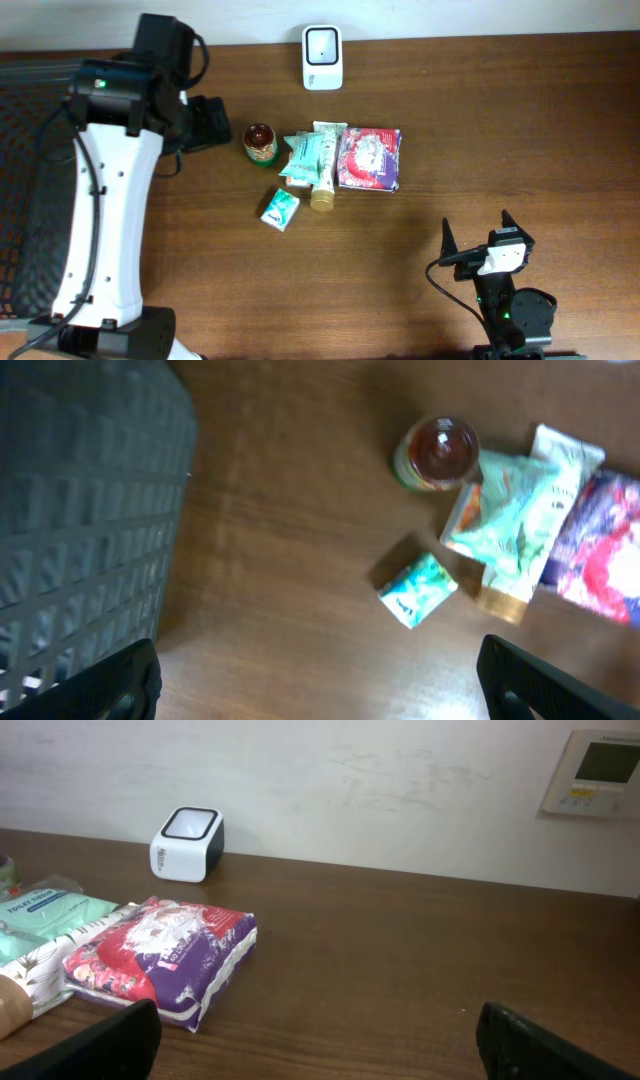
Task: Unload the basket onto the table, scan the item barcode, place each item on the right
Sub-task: 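Place the small green packet in front of the jar and withdraw, then reach the right gripper to the purple-red pack and grasp it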
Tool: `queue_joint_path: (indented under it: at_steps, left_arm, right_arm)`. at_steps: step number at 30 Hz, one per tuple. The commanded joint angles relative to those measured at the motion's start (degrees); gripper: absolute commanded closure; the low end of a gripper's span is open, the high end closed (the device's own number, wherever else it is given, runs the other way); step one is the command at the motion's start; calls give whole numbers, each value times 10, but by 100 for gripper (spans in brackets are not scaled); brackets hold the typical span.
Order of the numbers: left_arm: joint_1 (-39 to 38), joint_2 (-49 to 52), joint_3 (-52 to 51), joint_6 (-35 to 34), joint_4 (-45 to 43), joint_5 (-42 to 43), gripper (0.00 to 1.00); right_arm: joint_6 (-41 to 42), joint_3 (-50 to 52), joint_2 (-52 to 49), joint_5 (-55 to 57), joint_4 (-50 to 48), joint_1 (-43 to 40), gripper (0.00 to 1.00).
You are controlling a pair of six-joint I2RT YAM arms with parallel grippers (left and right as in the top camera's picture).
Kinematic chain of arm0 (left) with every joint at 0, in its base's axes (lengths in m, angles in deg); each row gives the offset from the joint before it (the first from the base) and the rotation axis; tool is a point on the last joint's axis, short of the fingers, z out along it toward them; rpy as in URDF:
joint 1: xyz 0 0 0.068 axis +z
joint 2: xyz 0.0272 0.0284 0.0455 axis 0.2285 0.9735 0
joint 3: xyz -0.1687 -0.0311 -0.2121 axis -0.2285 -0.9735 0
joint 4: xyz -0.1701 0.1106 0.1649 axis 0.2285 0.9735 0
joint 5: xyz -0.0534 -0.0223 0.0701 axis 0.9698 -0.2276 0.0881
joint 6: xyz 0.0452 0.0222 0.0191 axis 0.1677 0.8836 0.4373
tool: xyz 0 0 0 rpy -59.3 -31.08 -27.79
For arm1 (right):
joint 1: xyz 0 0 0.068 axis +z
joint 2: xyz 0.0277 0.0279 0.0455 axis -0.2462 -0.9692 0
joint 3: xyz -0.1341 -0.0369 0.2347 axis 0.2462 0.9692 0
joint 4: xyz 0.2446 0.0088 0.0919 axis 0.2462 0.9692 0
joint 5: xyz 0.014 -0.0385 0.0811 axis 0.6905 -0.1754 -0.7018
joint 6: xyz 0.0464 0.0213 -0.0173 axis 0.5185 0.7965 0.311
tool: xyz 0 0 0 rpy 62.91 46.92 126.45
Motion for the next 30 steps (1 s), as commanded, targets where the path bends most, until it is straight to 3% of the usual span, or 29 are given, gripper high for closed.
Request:
queue_joint_path:
  at_steps: [1,4,8,10,11,13,15,26,28,30]
  left_arm:
    - [50,-9,10,-77,-9,-2,1]
    - [80,-9,10,-76,-28,61,1]
    - [78,-9,9,-57,-33,69,1]
    - [67,-9,9,46,-52,121,1]
    - [60,-9,9,61,-57,122,1]
    - [54,-8,9,72,-63,72,1]
    - [54,-3,9,72,-71,-40,1]
    - [54,-2,9,72,-79,-47,1]
    - [54,-2,9,72,-79,-47,1]
    - [54,-1,9,72,-79,-47,1]
  right_arm:
    - [2,5,4,1,0,-3,1]
    - [2,5,4,1,0,-3,1]
    - [2,5,4,1,0,-3,1]
    - [2,5,4,1,0,-3,1]
    - [2,5,4,1,0,-3,1]
    - [2,5,4,1,0,-3,1]
    - [2,5,4,1,0,-3,1]
    - [5,5,4,-8,-2,-3,1]
    - [47,5,4,-123,-12,-3,1]
    - [194,5,4,-295,-19,-3,1]
